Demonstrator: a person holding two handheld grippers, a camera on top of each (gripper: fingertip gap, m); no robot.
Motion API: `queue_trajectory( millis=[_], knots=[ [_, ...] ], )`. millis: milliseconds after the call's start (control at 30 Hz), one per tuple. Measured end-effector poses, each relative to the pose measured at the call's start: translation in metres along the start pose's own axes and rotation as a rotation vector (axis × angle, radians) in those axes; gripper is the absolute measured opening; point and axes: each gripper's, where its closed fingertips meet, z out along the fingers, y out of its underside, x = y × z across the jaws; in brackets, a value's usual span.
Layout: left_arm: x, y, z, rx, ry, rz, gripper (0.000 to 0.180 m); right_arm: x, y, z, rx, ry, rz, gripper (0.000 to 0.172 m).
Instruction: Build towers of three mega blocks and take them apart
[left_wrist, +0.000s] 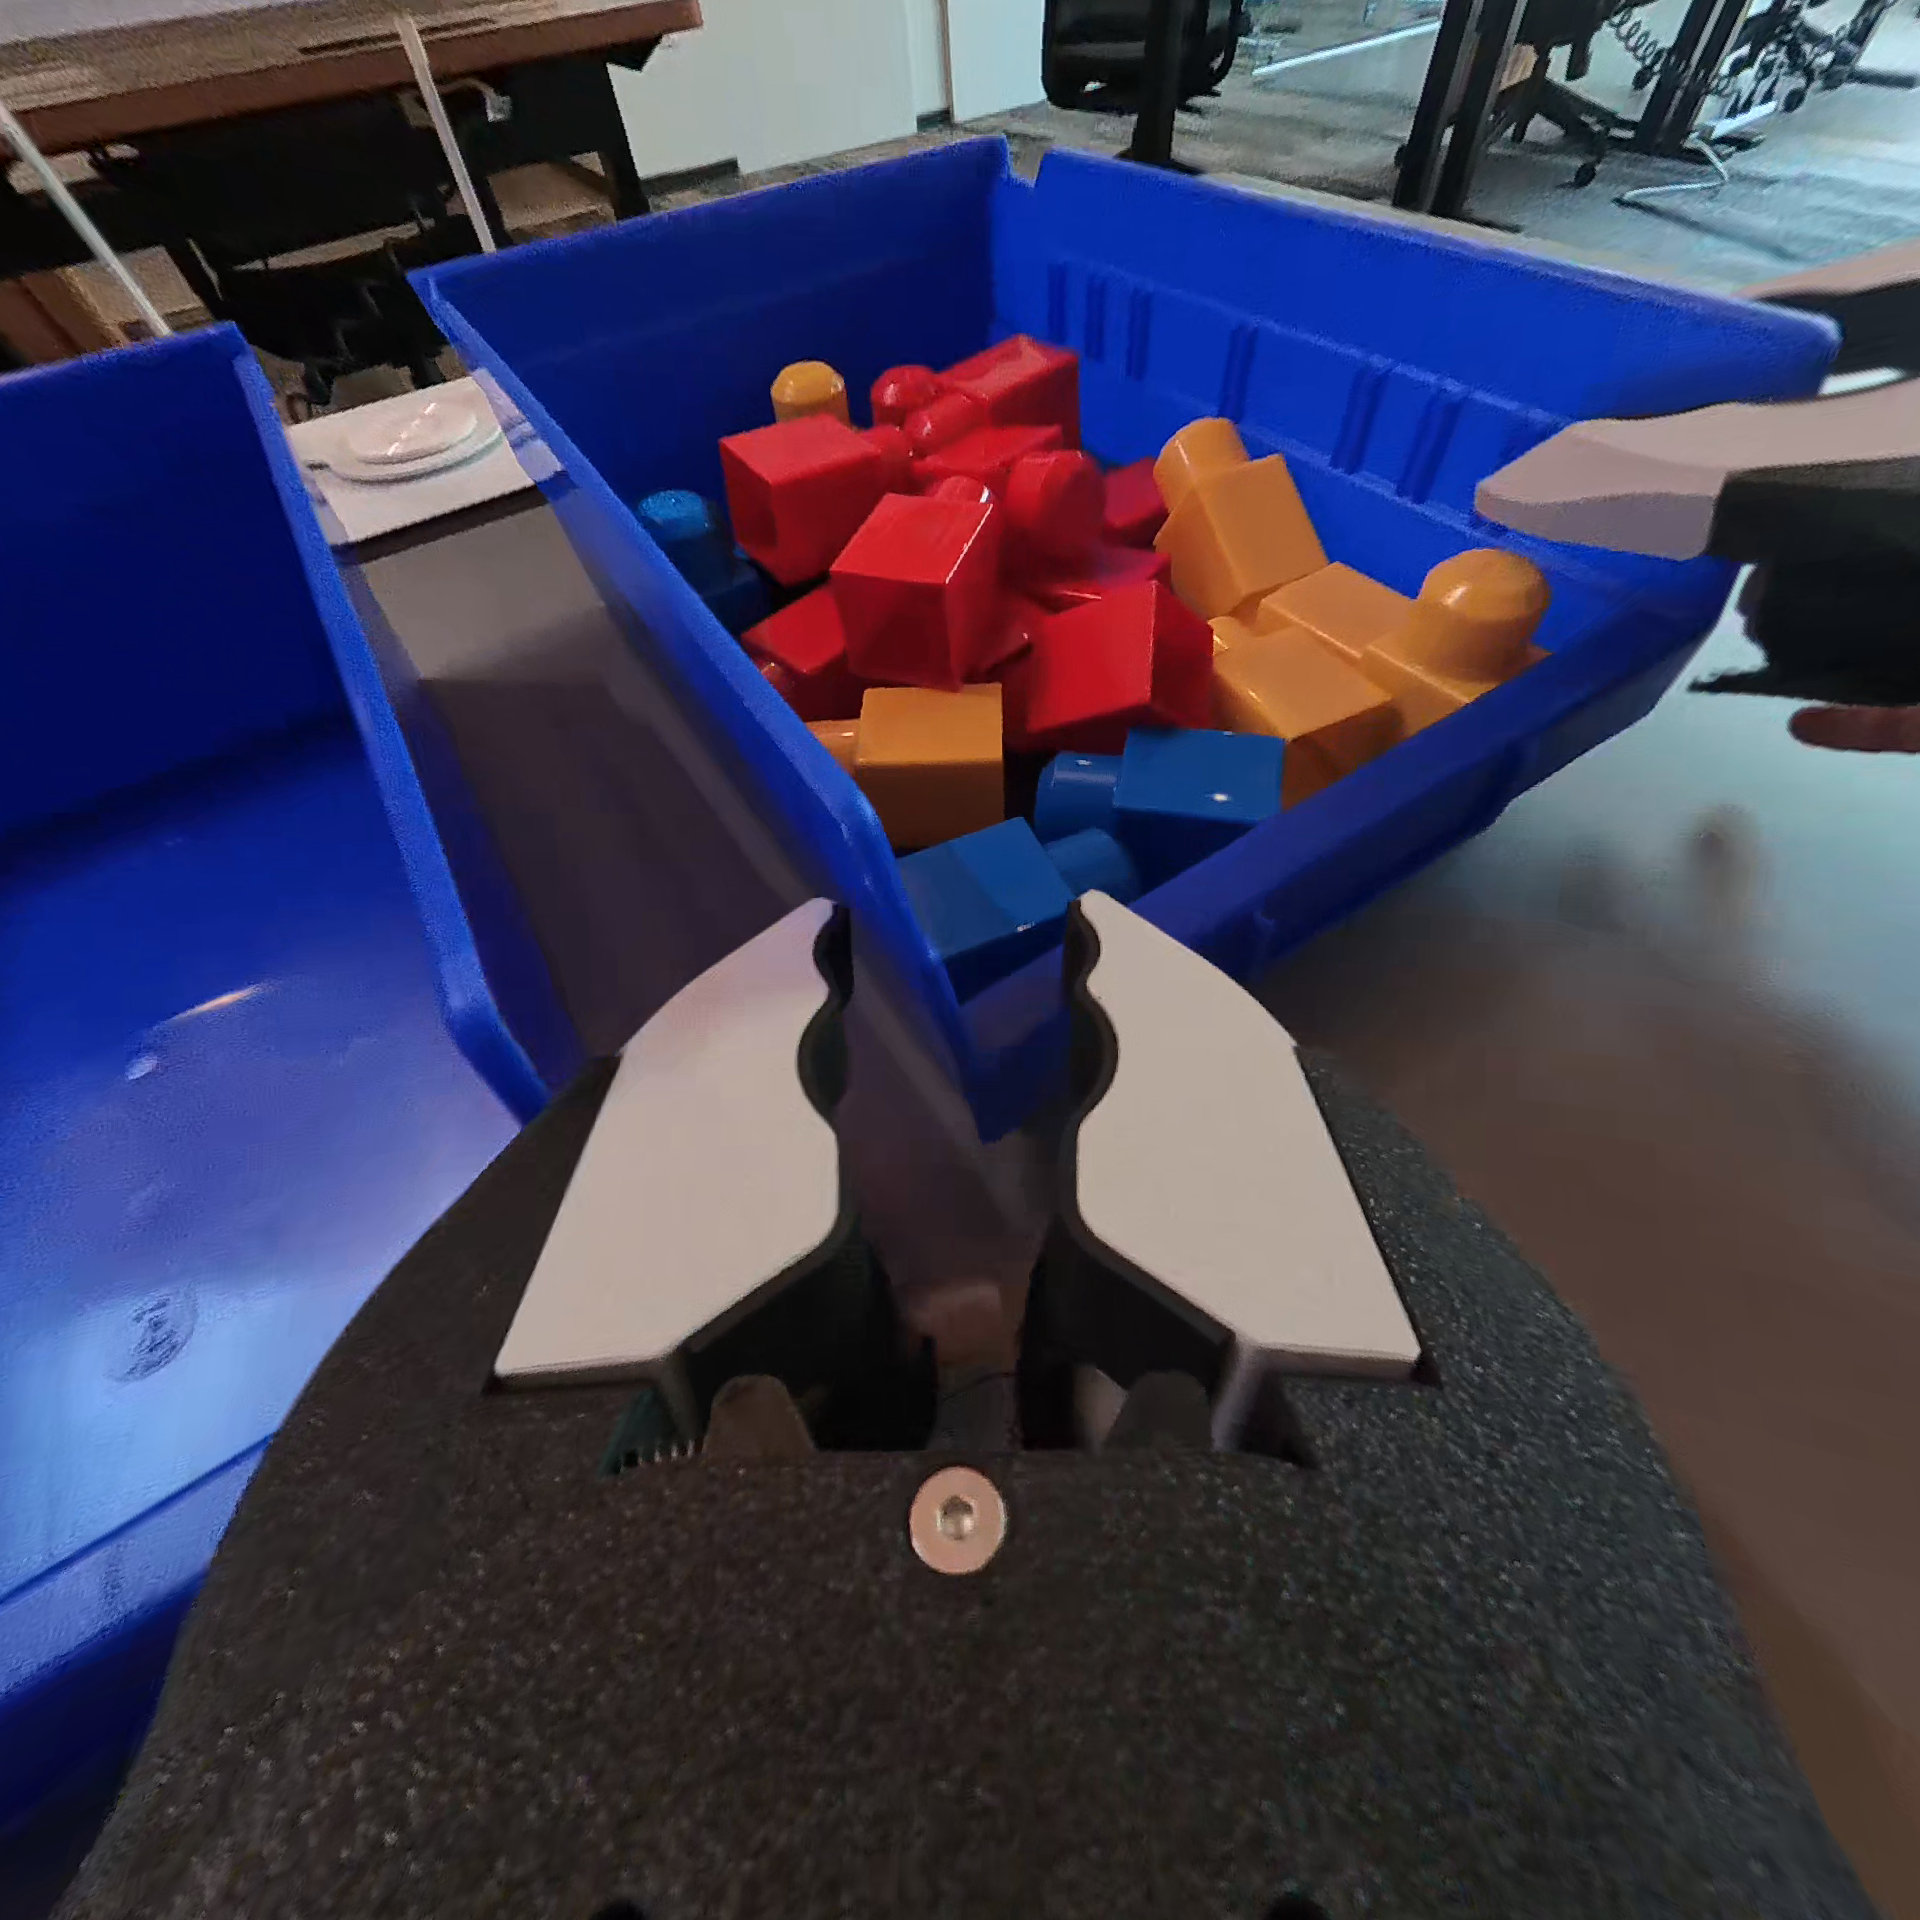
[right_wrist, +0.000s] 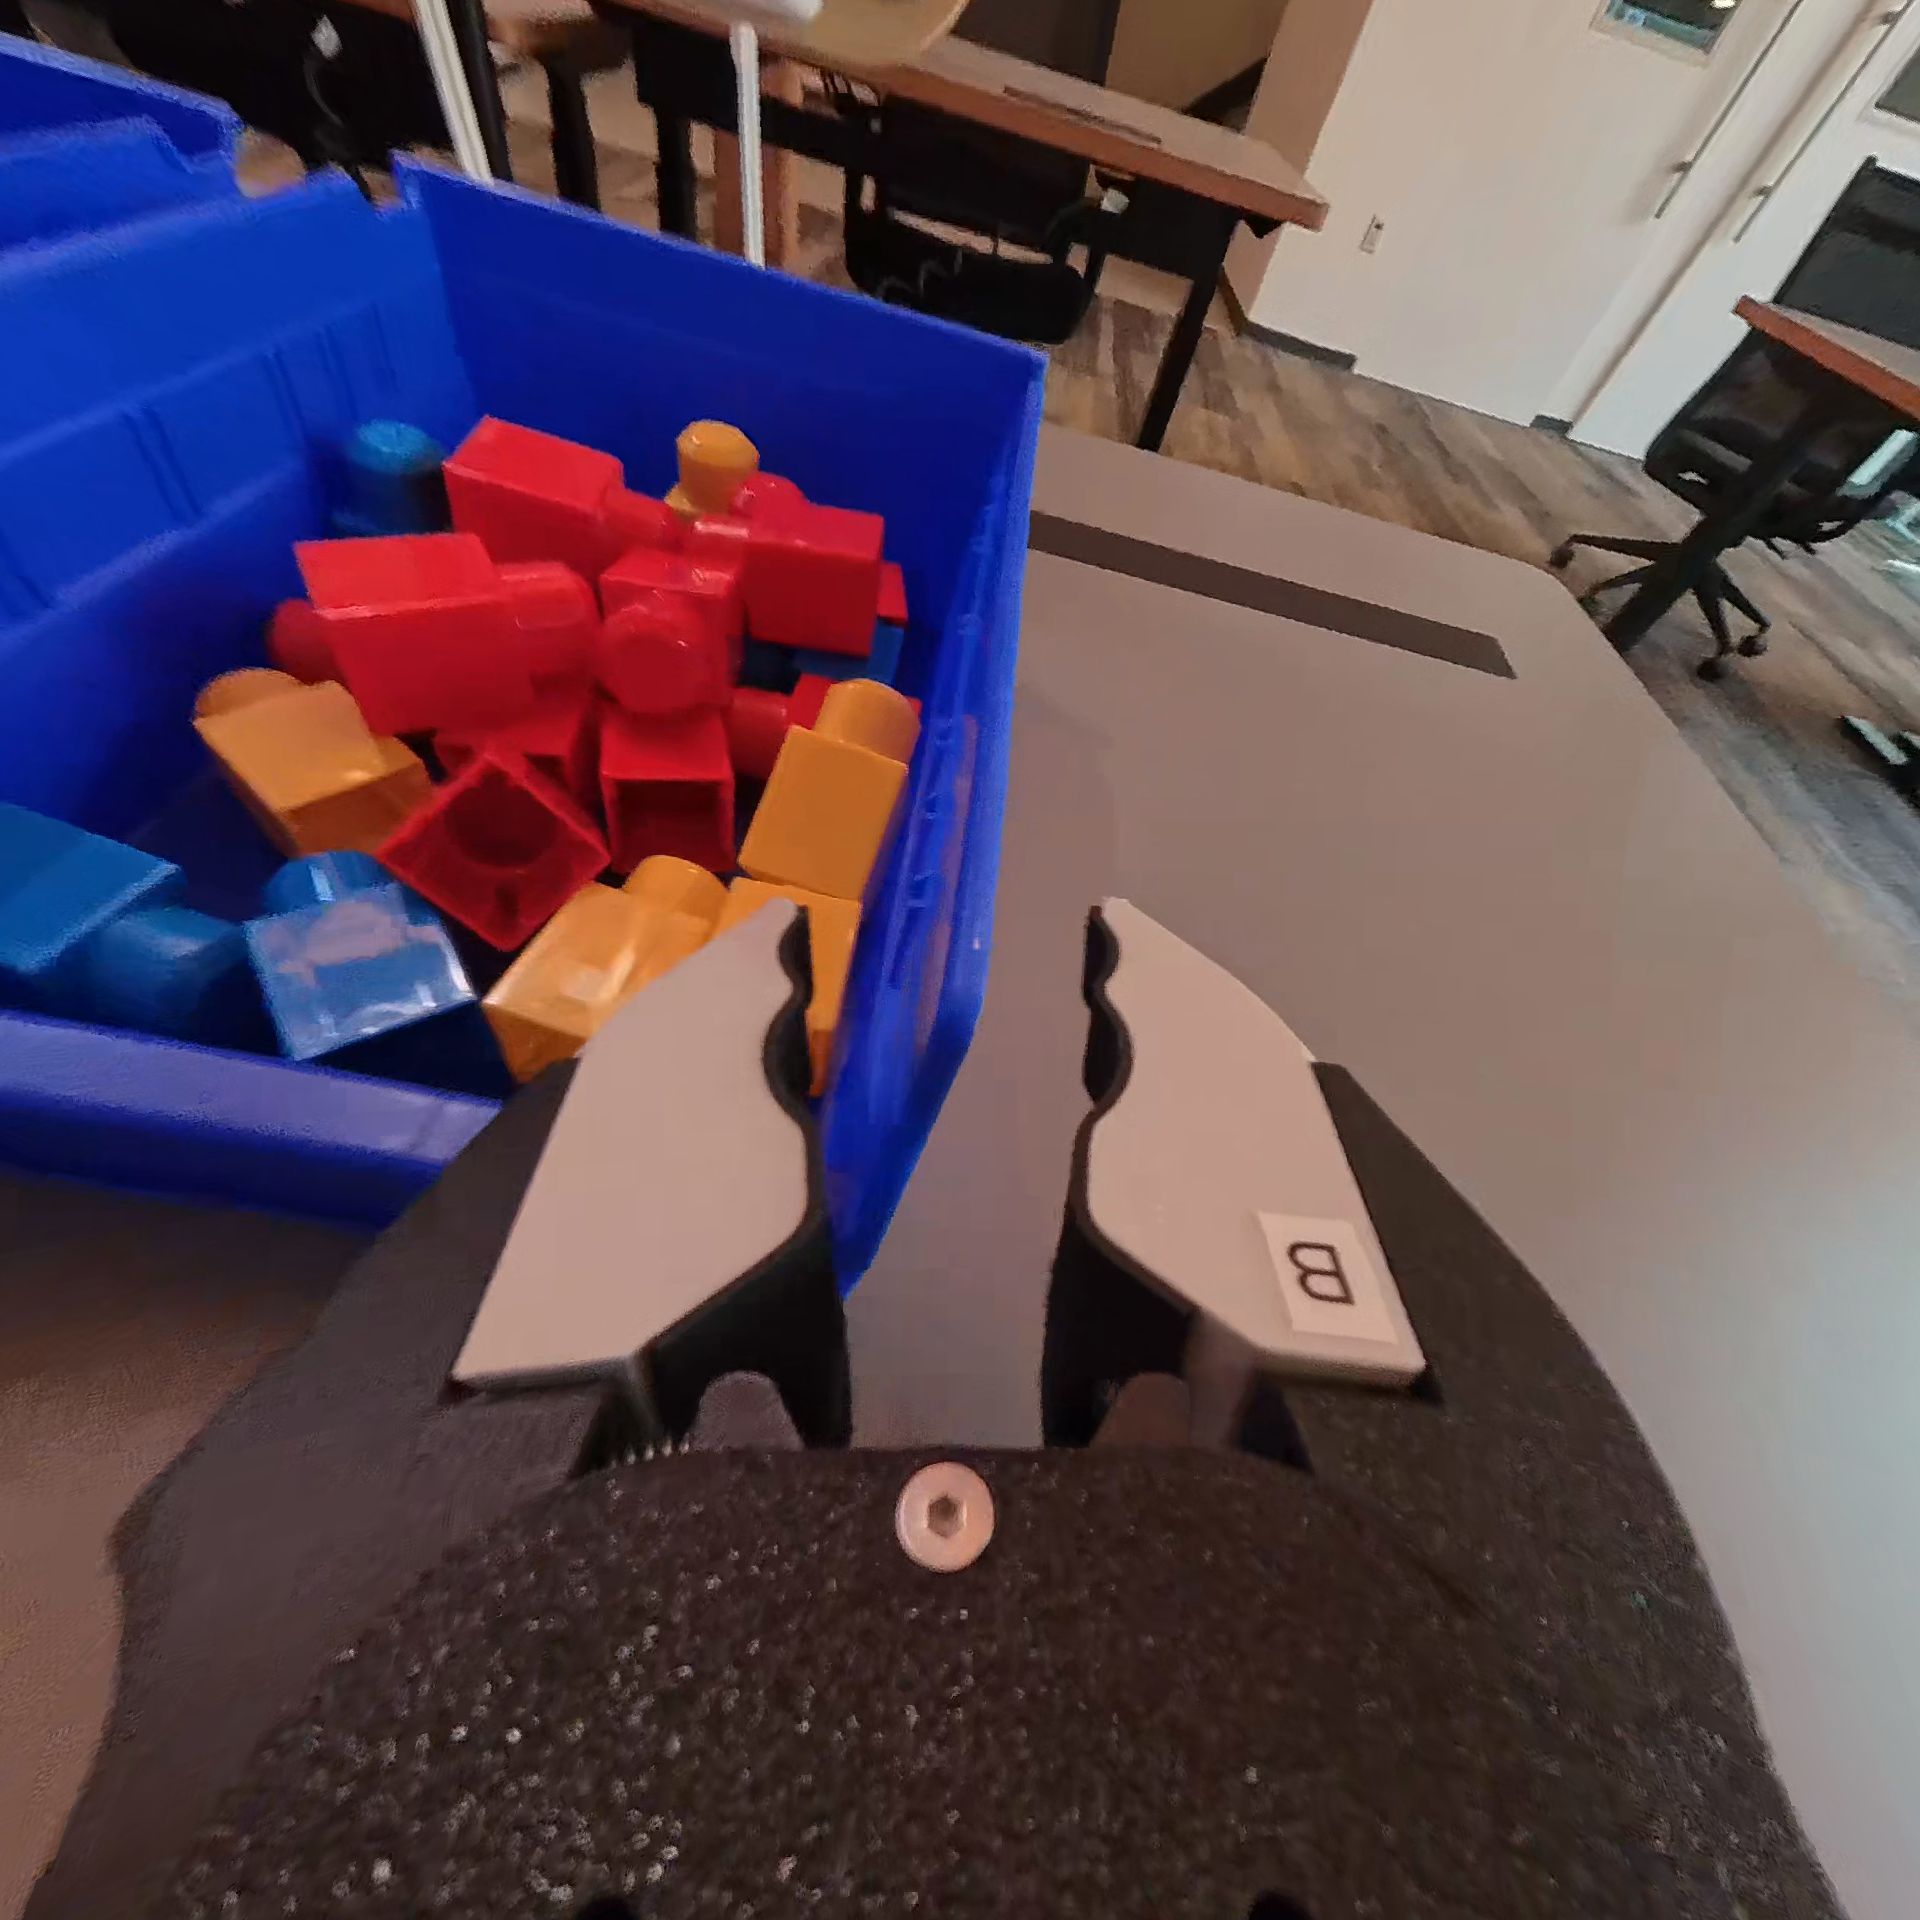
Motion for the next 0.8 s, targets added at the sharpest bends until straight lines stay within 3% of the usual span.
queue_trajectory(
  millis=[67, 100, 333, 567, 800],
  knots=[
    [-0.002, -0.001, 0.007, -0.002, -0.022, 0.002, 0.036, -0.002, 0.01, 0.009, -0.066, -0.001, -0.055, 0.018],
    [-0.007, -0.002, 0.009, -0.001, -0.052, 0.018, 0.023, -0.003, 0.012, 0.011, -0.071, 0.004, -0.071, 0.011],
    [-0.006, -0.021, 0.001, 0.117, -0.103, 0.144, 0.014, 0.002, -0.001, -0.012, 0.023, 0.062, -0.115, 0.008],
    [-0.023, -0.08, -0.052, 0.24, -0.121, 0.199, 0.014, -0.009, -0.085, -0.064, 0.179, 0.116, -0.112, 0.007],
    [-0.11, -0.103, -0.138, 0.267, -0.269, 0.188, 0.013, -0.107, -0.169, -0.071, 0.303, -0.035, -0.103, 0.005]
  ],
)
